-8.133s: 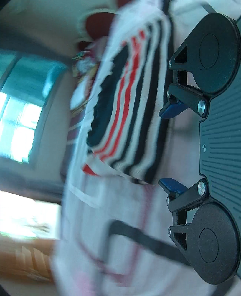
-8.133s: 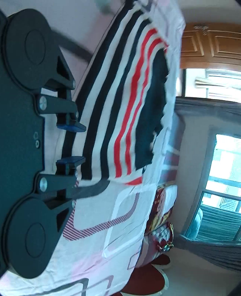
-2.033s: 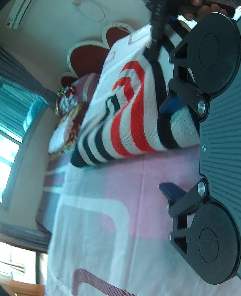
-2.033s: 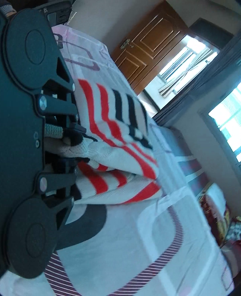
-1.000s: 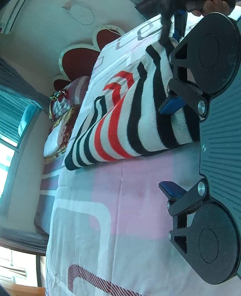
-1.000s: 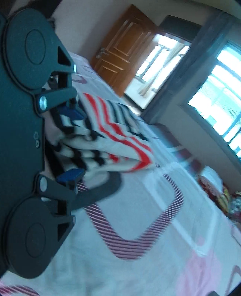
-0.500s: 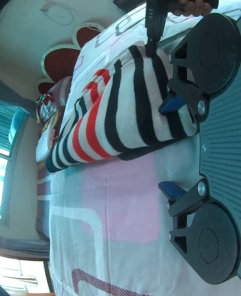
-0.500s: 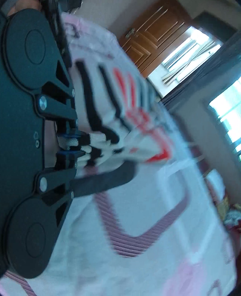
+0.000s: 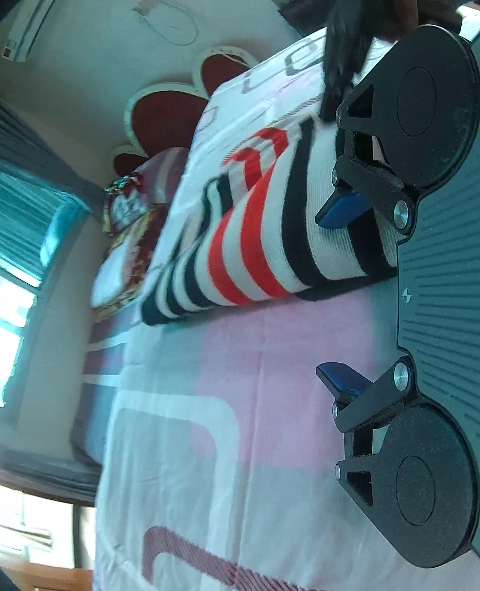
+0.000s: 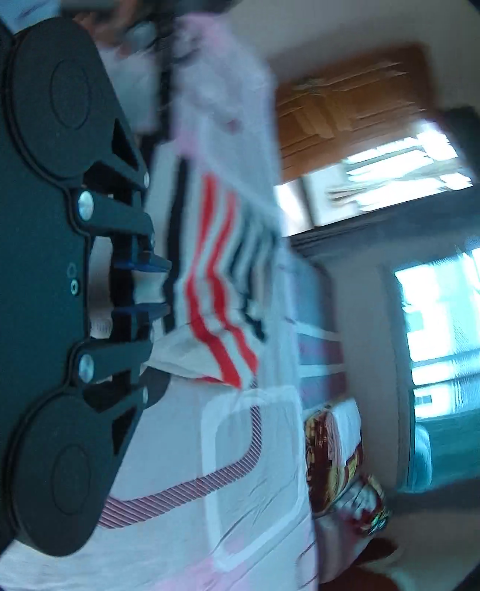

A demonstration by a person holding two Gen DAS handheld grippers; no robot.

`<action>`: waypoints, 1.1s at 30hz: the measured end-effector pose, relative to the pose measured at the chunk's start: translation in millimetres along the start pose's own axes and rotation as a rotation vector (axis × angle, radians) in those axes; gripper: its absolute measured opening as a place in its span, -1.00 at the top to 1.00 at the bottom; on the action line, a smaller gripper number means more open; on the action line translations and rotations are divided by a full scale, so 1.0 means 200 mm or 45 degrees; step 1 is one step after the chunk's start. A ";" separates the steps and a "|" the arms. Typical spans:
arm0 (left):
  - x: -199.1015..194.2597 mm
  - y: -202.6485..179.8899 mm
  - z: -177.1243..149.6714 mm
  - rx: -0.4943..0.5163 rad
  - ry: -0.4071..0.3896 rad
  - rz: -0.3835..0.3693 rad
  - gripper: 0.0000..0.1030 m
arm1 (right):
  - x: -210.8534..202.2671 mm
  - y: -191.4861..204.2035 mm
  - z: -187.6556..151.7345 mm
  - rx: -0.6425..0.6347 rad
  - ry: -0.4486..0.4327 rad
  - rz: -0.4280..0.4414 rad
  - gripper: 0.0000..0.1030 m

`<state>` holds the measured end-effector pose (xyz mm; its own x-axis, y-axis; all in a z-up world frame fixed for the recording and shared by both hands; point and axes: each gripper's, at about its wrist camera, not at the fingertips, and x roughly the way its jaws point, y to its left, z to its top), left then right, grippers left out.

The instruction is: Fold small clothes

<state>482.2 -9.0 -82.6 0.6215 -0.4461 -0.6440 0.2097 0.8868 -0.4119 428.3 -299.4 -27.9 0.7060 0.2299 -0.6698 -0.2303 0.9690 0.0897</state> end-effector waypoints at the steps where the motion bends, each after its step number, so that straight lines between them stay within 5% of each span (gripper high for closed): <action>1: 0.00 0.00 0.00 0.000 0.008 0.004 -0.55 | 0.05 -0.03 -0.03 0.000 0.037 -0.014 1.00; 4: -0.03 -0.04 0.07 0.061 -0.062 0.019 -0.55 | 0.02 -0.07 0.01 0.082 0.041 0.024 1.00; 7: 0.04 -0.06 0.19 0.055 -0.089 -0.016 -0.55 | -0.05 -0.04 0.10 0.082 -0.140 0.014 0.50; 11: 0.23 -0.13 0.32 0.113 -0.031 0.005 -0.55 | 0.11 -0.10 0.27 0.147 -0.167 -0.011 0.64; 15: 0.40 -0.11 0.32 0.122 0.065 0.089 -0.55 | 0.30 -0.16 0.28 0.137 -0.027 -0.033 0.79; 19: 0.37 -0.13 0.33 0.103 0.044 0.073 -0.55 | 0.30 -0.26 0.27 0.224 0.021 0.024 0.75; 22: 0.36 -0.16 0.39 0.139 -0.019 0.090 -0.55 | 0.19 -0.25 0.30 0.220 -0.139 -0.025 0.55; 24: 0.41 -0.16 0.43 0.140 0.000 0.109 -0.55 | 0.22 -0.30 0.32 0.281 -0.164 -0.033 0.59; 29: 0.50 -0.14 0.40 0.167 0.062 0.135 -0.55 | 0.42 -0.31 0.32 0.225 0.011 -0.088 0.63; 33: 0.49 -0.17 0.39 0.200 0.054 0.165 -0.56 | 0.38 -0.29 0.30 0.233 -0.009 -0.109 0.55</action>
<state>595.0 -72.5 -81.2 0.6194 -0.3287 -0.7130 0.2473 0.9436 -0.2202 535.2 -333.7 -39.2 0.7228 0.1456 -0.6755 -0.0439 0.9852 0.1654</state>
